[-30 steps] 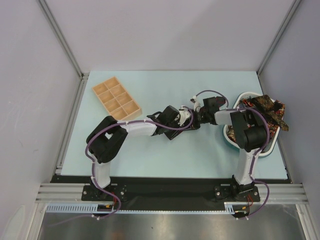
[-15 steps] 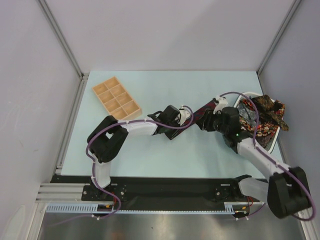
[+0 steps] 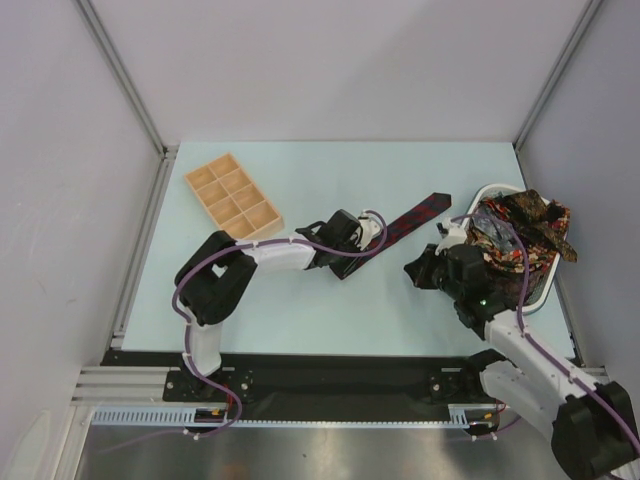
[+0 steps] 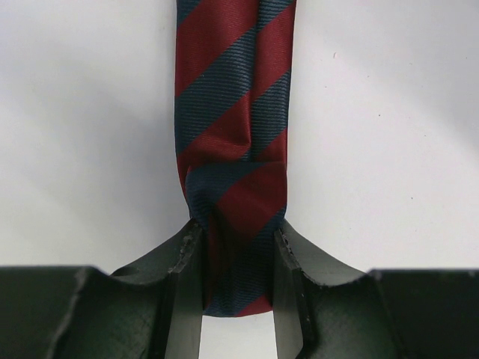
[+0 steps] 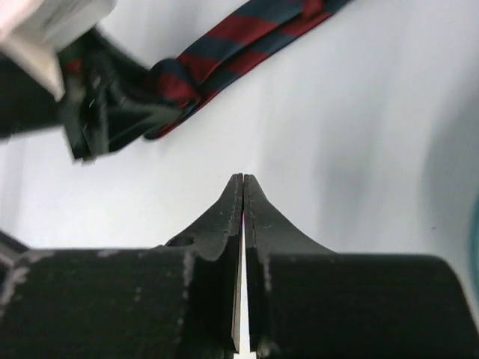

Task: Roll the ties
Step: Roll the tie

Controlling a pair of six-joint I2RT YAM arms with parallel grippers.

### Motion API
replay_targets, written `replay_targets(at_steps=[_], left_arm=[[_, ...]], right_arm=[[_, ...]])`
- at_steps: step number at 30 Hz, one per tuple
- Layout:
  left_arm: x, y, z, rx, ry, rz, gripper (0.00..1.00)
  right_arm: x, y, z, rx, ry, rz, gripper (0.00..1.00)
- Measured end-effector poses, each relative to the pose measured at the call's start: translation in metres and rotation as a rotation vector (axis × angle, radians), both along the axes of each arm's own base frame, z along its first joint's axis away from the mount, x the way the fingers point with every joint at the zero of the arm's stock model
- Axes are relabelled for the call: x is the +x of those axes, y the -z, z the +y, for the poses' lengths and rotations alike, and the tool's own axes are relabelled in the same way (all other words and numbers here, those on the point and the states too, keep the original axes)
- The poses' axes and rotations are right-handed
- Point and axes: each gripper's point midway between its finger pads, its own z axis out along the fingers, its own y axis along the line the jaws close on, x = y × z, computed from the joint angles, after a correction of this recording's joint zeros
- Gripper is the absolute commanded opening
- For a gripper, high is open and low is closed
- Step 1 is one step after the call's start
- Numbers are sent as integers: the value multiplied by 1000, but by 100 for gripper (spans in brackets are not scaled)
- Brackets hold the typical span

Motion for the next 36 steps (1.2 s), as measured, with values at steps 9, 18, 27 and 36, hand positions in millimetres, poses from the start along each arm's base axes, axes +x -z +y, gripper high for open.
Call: replay_targets(at_steps=[9,18,27,36], left_arm=[[0,0,0,6,-2,4,32],[0,0,0,12,-4,10,31],[0,0,0,15,-9,19,31],[1,2,-1,44,-43,66,30]], right_arm=[[-56,-22,53,-72,-246,-174,0],[-120,-16,108,-308,-504,-376,16],[-128,11,151,-693,-624,-468,25],[-99,37,209,-1044,-593,-464,43]])
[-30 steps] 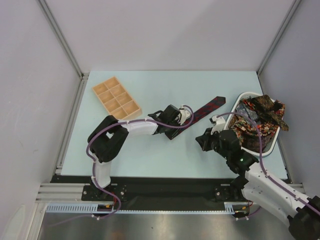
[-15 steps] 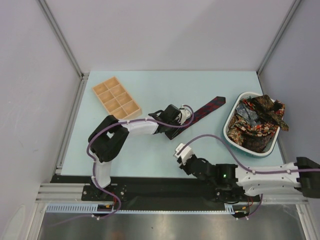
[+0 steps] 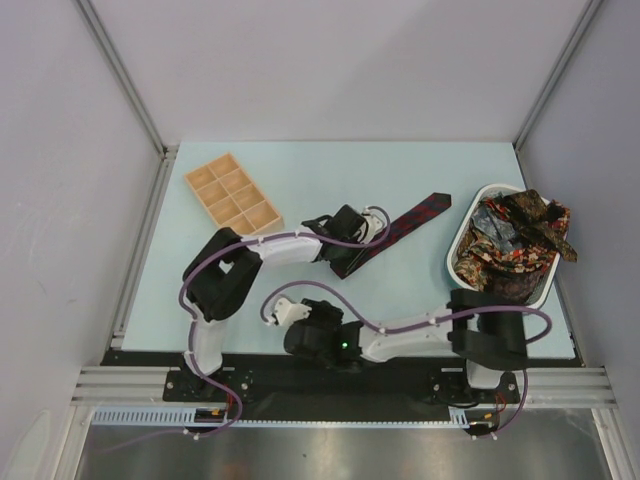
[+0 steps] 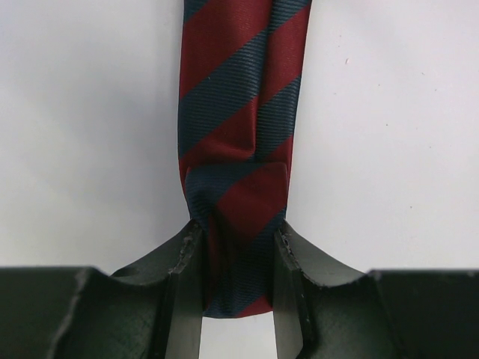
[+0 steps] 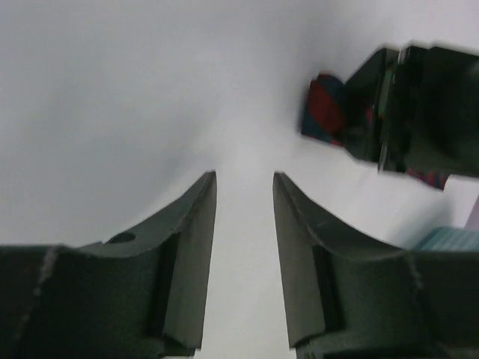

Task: Roll the ties
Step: Roll the tie

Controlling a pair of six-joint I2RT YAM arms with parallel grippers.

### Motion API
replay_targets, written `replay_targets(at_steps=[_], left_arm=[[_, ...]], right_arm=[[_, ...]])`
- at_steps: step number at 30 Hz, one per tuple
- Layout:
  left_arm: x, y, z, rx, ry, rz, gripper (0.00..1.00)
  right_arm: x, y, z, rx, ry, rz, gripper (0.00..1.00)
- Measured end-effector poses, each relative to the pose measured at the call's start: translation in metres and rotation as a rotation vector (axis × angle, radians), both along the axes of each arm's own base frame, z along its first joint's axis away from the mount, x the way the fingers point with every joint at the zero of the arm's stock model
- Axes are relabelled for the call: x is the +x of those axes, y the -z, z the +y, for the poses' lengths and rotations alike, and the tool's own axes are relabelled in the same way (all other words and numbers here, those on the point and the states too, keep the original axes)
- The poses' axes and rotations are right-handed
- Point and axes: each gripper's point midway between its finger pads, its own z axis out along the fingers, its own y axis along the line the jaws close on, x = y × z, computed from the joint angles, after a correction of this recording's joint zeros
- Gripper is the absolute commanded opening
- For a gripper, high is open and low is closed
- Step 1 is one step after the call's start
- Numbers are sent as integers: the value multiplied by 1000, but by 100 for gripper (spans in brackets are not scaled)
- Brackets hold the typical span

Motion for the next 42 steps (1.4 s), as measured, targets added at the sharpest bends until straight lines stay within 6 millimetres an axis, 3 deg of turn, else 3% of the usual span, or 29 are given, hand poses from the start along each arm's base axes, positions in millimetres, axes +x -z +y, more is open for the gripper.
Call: replay_targets(at_steps=[7,16,34,42], left_arm=[[-1,0,1,24,-32,43,30],[-3,-1,2,63,-62,104,30],[-26,-2,16,175,-70,226,31],[-32,-2,16,187,-57,241,32]], right_arm=[[45,23,9,-168,121,-14,47],[91,45,-17,-379,262,-47,55],[105,44,-25,-532,247,-115,58],[109,47,-28,-598,262,-140,53]])
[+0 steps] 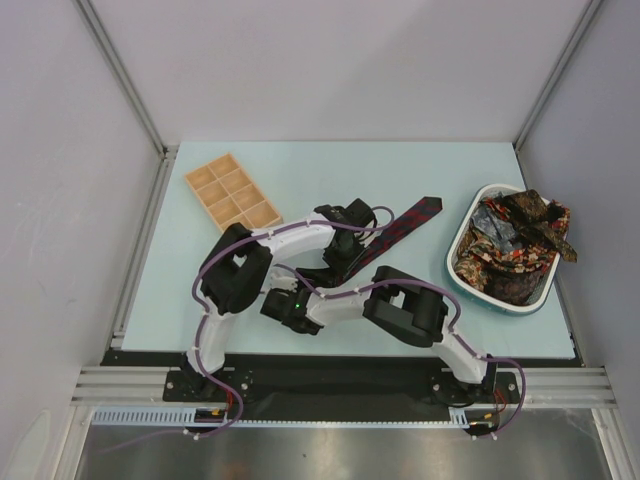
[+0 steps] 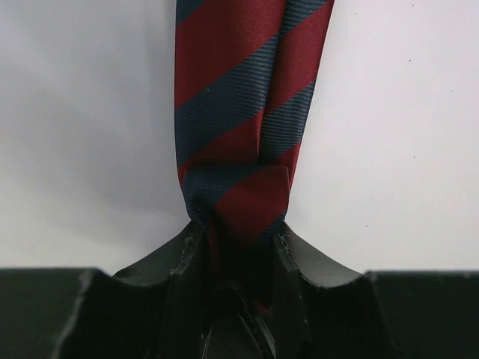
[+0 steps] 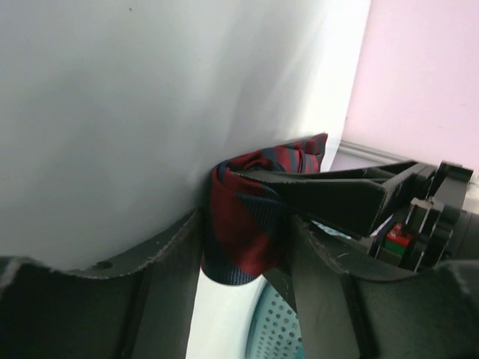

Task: Roll the ties
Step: Roll the tie

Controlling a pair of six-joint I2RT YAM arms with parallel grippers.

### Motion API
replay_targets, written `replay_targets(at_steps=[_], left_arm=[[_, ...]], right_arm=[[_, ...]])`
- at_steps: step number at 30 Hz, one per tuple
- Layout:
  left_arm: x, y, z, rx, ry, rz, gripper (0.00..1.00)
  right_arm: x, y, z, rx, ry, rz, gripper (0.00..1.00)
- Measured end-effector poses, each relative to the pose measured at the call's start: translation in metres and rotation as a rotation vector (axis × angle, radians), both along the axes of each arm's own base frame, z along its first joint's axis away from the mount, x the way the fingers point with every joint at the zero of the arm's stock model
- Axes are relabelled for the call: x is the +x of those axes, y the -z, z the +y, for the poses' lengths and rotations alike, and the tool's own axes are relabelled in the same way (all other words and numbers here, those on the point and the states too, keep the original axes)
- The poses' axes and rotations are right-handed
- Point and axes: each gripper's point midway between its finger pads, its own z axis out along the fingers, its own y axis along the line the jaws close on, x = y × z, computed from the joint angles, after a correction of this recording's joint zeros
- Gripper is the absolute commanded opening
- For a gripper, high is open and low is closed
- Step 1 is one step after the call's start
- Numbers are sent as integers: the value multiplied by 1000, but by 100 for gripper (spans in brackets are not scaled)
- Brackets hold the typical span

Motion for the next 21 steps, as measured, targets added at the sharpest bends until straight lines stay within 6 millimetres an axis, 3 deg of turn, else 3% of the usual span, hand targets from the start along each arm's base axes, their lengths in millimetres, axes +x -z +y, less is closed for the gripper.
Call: replay_targets(at_steps=[12,21], left_arm=[[0,0,1,13,4,1,35],[-3,-1,3,22,7,17,53]], right_arm=[[4,6,-4,-56,41,7,26],[4,7,-5,-35,52,15,22]])
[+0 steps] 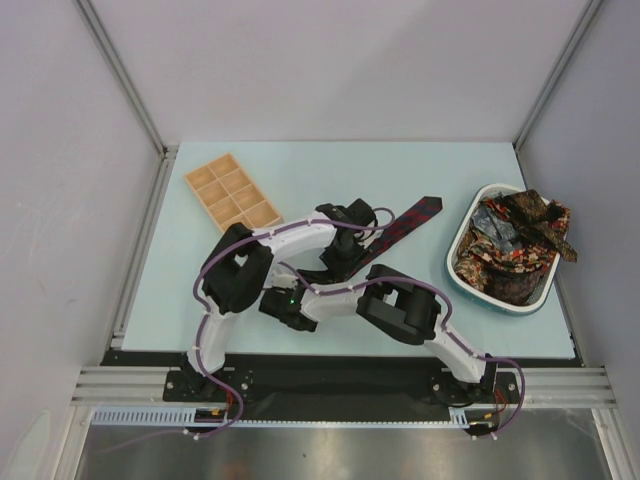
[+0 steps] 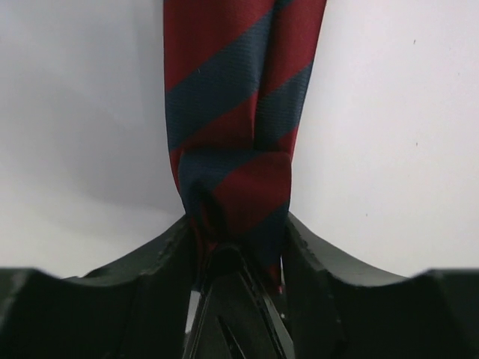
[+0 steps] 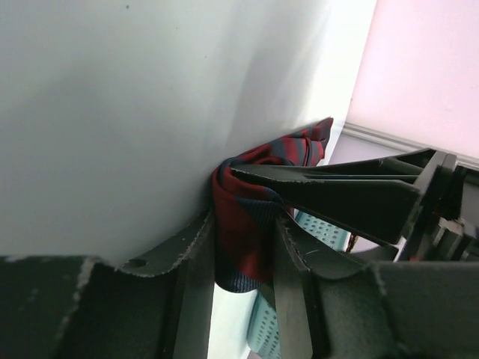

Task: Roll the ties
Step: Roll the tie

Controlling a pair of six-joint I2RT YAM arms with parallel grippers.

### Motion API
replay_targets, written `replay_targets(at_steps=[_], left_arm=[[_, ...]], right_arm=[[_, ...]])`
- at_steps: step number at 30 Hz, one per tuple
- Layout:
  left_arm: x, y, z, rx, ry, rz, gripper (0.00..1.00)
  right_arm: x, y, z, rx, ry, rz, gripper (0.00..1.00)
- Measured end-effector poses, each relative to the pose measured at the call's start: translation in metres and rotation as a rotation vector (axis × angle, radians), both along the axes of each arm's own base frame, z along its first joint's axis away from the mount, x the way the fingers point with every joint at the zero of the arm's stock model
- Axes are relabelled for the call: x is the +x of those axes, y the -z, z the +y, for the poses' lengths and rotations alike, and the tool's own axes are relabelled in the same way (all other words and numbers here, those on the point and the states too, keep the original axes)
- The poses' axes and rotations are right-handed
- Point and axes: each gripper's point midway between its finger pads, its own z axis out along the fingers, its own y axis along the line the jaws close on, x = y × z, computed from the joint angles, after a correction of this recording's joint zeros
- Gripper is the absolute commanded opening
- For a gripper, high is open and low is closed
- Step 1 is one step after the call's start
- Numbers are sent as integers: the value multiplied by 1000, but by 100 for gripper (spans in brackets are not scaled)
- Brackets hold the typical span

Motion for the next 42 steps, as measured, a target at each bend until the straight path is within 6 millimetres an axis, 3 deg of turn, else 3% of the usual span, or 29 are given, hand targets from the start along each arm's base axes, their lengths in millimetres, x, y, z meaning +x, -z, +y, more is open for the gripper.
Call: replay_targets(at_steps=[16,22,27,29,35,42], left_arm=[[6,-24,-4,-22,-10,2,75],[30,-68,6,-157,-94,-90,82],[65,-112,40,-312,-276,-212,95],[75,-122,65,-365,-375,-246,98],[93,-127,143,-461,-669,-320,100],[93,-133,180,-563,-852,-378,100]], right_arm=[[10,-1,-7,17,30,1,22],[10,-1,-7,32,30,15,22],[11,-2,-7,52,30,25,22],[10,-2,-7,72,29,38,22],[12,-5,-8,151,33,101,22],[17,-13,-11,328,54,202,22]])
